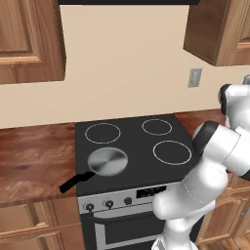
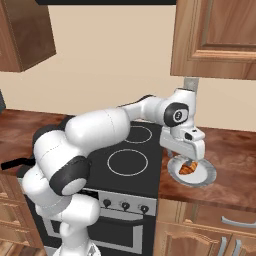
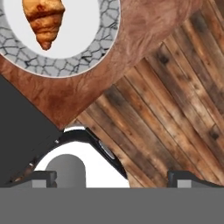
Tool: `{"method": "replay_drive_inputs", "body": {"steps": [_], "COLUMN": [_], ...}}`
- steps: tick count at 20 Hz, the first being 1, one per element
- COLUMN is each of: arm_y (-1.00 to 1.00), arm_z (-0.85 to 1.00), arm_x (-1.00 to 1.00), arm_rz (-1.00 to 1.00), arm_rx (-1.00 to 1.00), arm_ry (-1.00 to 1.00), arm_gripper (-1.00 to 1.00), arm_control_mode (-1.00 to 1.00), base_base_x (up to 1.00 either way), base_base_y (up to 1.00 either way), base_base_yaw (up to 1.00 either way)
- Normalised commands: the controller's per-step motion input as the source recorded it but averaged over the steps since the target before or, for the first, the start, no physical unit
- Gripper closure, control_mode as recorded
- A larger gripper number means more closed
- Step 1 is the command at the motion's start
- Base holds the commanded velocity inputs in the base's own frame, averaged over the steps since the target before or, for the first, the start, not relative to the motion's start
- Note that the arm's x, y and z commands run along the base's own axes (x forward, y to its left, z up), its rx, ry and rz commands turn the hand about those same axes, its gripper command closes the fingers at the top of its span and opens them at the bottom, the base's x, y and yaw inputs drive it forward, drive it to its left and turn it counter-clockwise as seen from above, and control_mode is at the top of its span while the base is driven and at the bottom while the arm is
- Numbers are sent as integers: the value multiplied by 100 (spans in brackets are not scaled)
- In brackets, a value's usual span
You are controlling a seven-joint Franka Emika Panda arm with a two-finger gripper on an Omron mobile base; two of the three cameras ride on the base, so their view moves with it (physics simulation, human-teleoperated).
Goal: Pick the croissant and place it on the pan. Then turn on the stove to warm the croissant.
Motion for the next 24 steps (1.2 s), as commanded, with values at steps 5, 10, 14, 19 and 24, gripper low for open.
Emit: {"method": "replay_drive_inputs", "body": {"steps": [5,10,14,19,24], "arm_y": [0,0,0,0,0], "arm_z": [-19,-16,-18,-18,-20], "arm_x": [25,29,32,29,29], "arm_rz": [0,0,0,0,0], "arm_rx": [0,0,0,0,2], "arm_ry": [0,0,-7,-5,0], "arm_gripper": [-100,-100,-100,-100,-100], "arm_control_mode": [-100,-100,-100,-100,-100], "base_base_x": [0,0,0,0,0], "base_base_y": [0,0,0,0,0], "base_base_yaw": [0,0,0,0,0]}}
